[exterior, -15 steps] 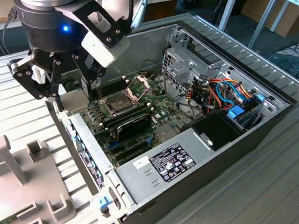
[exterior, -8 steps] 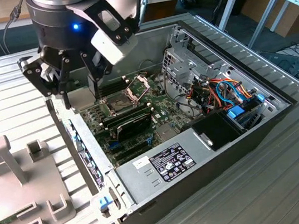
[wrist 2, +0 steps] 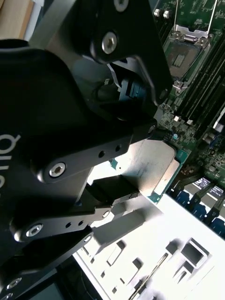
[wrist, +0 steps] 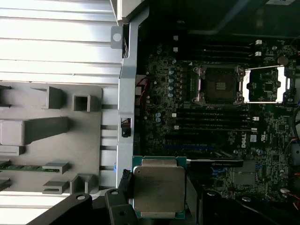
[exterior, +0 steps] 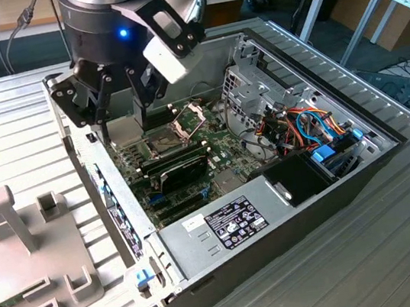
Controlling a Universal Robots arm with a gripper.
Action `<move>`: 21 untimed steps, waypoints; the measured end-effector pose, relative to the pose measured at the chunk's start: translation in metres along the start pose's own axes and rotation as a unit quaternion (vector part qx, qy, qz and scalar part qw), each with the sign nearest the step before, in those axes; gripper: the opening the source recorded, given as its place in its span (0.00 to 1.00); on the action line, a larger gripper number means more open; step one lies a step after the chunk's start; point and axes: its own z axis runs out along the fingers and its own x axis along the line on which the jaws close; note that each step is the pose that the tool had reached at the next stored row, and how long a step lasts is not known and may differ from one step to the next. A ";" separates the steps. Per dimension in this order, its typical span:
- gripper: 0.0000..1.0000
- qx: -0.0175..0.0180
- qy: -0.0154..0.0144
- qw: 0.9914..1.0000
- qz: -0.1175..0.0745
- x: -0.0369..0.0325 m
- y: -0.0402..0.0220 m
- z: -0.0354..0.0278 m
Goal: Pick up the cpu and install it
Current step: 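Pick up the cpu and move it towards the insertion slot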
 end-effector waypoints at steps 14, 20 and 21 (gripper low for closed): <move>0.55 0.000 0.000 1.000 0.000 -0.0226 -0.0007 0.0009; 0.55 0.000 0.000 1.000 0.000 -0.0238 -0.0007 0.0009; 0.55 0.000 0.000 1.000 0.000 -0.0242 -0.0007 0.0009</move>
